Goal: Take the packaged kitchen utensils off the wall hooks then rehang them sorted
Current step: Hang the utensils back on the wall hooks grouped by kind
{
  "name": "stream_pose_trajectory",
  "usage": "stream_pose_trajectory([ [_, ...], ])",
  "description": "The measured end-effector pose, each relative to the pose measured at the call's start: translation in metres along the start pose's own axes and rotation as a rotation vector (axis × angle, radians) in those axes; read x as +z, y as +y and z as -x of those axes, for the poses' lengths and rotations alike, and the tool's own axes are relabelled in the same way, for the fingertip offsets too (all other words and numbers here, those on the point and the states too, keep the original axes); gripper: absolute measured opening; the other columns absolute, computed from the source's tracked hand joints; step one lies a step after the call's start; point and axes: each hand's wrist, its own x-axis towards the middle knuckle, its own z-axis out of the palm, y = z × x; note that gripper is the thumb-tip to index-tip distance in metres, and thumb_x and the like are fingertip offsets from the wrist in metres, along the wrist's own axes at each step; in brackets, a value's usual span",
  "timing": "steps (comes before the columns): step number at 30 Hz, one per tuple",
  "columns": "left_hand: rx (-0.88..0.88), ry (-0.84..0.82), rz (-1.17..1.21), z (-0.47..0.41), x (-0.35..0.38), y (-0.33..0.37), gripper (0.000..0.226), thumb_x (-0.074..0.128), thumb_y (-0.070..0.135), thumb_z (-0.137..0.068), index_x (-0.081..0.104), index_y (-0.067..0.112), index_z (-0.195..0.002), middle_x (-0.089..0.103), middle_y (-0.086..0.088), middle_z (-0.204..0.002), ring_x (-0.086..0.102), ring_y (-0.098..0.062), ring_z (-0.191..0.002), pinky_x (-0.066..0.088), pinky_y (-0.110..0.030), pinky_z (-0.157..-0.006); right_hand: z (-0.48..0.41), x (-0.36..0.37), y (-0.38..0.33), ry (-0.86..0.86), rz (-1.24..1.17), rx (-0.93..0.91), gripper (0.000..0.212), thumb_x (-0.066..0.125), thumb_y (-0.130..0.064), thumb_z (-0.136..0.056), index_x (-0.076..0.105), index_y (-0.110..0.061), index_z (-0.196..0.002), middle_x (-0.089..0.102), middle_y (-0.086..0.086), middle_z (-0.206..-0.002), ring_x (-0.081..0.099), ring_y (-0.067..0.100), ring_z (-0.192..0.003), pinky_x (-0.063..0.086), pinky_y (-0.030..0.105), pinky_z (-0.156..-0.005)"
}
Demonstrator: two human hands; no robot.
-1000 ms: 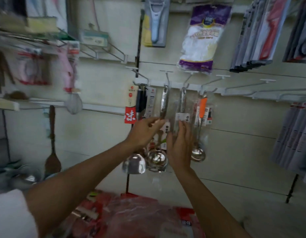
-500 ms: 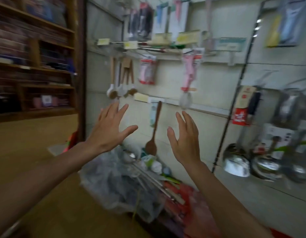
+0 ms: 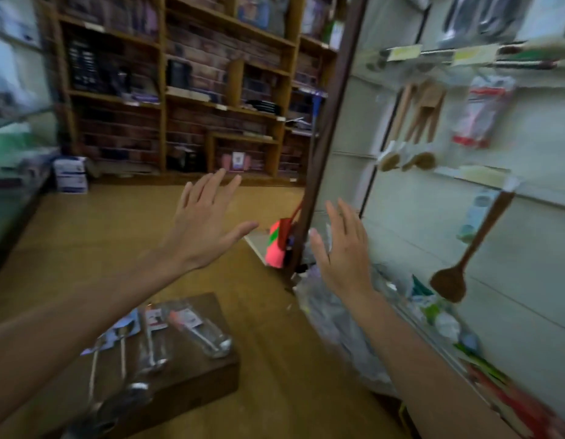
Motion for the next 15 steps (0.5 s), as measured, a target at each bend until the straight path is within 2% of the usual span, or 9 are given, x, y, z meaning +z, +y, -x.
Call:
stream_pose_trajectory([
  [3,-0.058,-0.019,-0.035,0.023,-0.002,-0.052,0.088,0.022,0.079,-0.088,0.018,0.024,-0.156,0.017,-0.007,-0.162,0.014,-0.026,-0.149,0.011,-0.047,-0.12,-0.001,0.047,-0.043,-0.063,-0.044,-0.021,0.065,0.034,-0.053,-0.099,0.041,-0.012,-0.149,0.037,0.011,-0.156,0.03,0.028,-0.145,0.022,0.041,-0.119],
  [8,-0.166,-0.083,-0.028,0.064,0.011,-0.119,0.088,0.02,0.08,-0.088,0.013,0.025,-0.156,0.018,-0.007,-0.162,0.012,-0.025,-0.149,0.009,-0.049,-0.121,0.013,0.119,-0.096,-0.18,-0.104,-0.067,0.065,0.035,-0.052,-0.099,0.037,-0.013,-0.151,0.034,0.01,-0.158,0.028,0.028,-0.147,0.026,0.047,-0.119],
  [15,-0.245,-0.155,-0.038,0.108,0.051,-0.179,0.091,0.018,0.082,-0.086,0.026,0.021,-0.153,0.027,-0.009,-0.158,0.021,-0.028,-0.146,0.018,-0.052,-0.119,0.037,0.2,-0.135,-0.325,-0.121,-0.094,0.065,0.033,-0.052,-0.1,0.035,-0.013,-0.152,0.03,0.008,-0.16,0.023,0.024,-0.15,0.027,0.048,-0.119],
])
